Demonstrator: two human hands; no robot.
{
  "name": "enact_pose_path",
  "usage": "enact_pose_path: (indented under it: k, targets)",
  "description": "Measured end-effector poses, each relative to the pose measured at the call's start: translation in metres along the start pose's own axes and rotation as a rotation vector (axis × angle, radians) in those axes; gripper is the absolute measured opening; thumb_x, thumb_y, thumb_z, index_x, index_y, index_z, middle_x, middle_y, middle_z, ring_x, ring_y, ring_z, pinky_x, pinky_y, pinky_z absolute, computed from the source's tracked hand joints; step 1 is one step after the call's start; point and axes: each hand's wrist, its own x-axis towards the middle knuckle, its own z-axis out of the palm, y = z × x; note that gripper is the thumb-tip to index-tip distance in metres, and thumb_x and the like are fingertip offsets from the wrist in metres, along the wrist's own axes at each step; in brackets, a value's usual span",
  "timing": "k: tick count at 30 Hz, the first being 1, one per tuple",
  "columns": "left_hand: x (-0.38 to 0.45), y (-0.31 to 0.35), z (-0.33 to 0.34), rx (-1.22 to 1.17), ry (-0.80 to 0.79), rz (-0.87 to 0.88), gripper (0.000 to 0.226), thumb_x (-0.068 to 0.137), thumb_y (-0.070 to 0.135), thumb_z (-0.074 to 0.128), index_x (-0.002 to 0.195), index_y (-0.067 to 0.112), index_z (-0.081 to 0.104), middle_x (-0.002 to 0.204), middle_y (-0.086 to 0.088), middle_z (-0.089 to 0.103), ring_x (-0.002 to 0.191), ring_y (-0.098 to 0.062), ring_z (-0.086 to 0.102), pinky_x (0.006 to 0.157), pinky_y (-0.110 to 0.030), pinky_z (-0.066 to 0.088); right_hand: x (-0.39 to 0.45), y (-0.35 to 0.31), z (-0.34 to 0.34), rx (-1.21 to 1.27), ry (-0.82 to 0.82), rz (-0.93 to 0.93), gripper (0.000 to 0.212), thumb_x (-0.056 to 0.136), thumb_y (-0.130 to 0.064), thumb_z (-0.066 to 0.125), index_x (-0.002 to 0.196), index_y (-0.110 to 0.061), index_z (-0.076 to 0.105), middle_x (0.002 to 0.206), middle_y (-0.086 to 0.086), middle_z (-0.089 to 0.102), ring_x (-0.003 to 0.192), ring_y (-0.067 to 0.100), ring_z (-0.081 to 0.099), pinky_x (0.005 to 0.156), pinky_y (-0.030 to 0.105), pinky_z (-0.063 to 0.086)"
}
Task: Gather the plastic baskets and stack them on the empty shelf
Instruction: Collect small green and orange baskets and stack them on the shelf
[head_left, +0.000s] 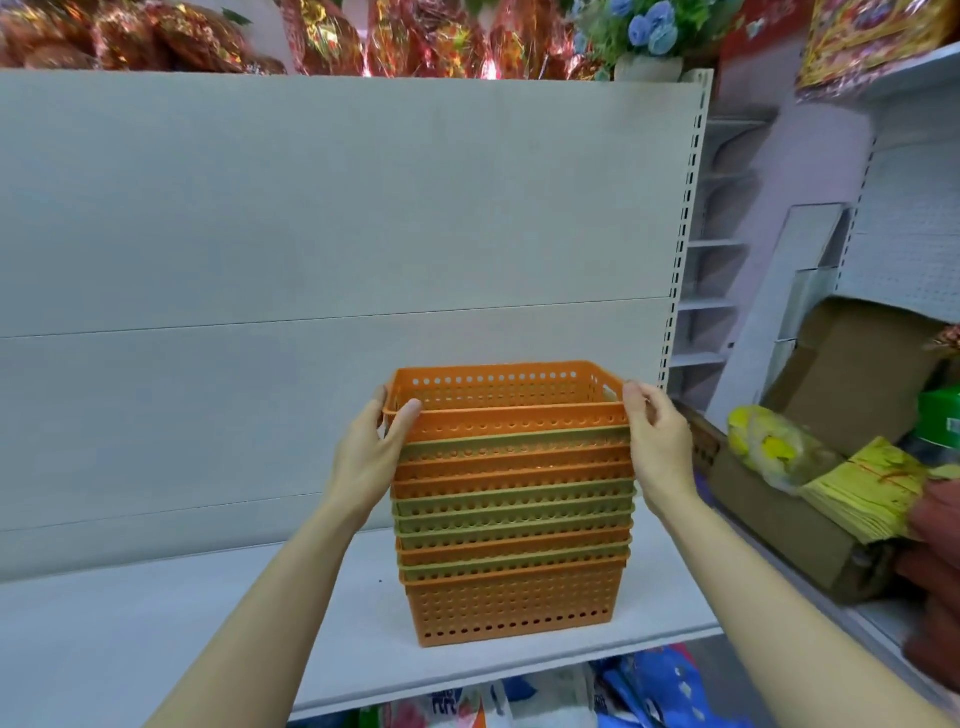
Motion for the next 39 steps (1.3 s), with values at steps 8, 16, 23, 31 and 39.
enact_pose_path:
  k: [8, 16, 23, 31, 39]
  targets:
    - [-0.008, -0.009, 0.003, 0.047, 0.007, 0.017, 0.041, 0.1, 0.038, 0.05, 0.138, 0.04, 0.034, 0.104, 0.029, 0.054, 0.092, 0.009, 0.055, 0.071, -0.012, 0.044, -0.004, 0.008, 0.003, -0.134, 0.024, -0.066, 0.04, 0.1, -0.047, 0.037, 0.123, -0.021, 0.056, 0.102, -0.009, 0.062, 0.101, 0.015, 0.059, 0.07, 0.024, 0.042]
    - [-0.037, -0.021, -0.024, 0.652, 0.092, 0.239, 0.087, 0.08, 0.069, 0.051, 0.148, 0.015, 0.042, 0.148, -0.004, 0.047, 0.135, -0.024, 0.044, 0.108, -0.046, 0.042, -0.039, -0.003, 0.013, -0.518, 0.13, -0.617, 0.046, 0.094, -0.036, 0.051, 0.128, -0.005, 0.055, 0.126, 0.01, 0.058, 0.122, 0.025, 0.047, 0.105, 0.038, 0.035]
    - [-0.112, -0.038, -0.059, 1.015, 0.202, 0.424, 0.073, 0.083, 0.063, 0.052, 0.134, 0.01, 0.059, 0.123, -0.008, 0.063, 0.109, -0.03, 0.057, 0.092, -0.044, 0.047, -0.116, -0.002, 0.061, -0.402, -0.103, -0.849, 0.038, 0.093, -0.031, 0.057, 0.121, -0.005, 0.063, 0.115, 0.007, 0.066, 0.111, 0.022, 0.058, 0.098, 0.037, 0.041]
    - [-0.231, -0.095, -0.12, 1.117, 0.339, 0.231, 0.056, 0.089, 0.049, 0.053, 0.121, 0.006, 0.068, 0.117, -0.01, 0.068, 0.101, -0.034, 0.065, 0.089, -0.042, 0.044, -0.238, 0.015, 0.117, -0.178, -0.385, -0.882, 0.031, 0.089, -0.023, 0.065, 0.113, -0.003, 0.067, 0.108, 0.01, 0.067, 0.1, 0.028, 0.06, 0.092, 0.037, 0.044]
    - [-0.355, -0.153, -0.198, 1.18, 0.384, -0.1, 0.052, 0.09, 0.047, 0.051, 0.123, 0.01, 0.067, 0.12, -0.005, 0.067, 0.105, -0.03, 0.062, 0.093, -0.039, 0.044, -0.367, 0.016, 0.18, -0.114, -0.661, -0.835, 0.031, 0.09, -0.028, 0.06, 0.112, -0.007, 0.068, 0.107, 0.005, 0.068, 0.098, 0.024, 0.061, 0.09, 0.034, 0.046]
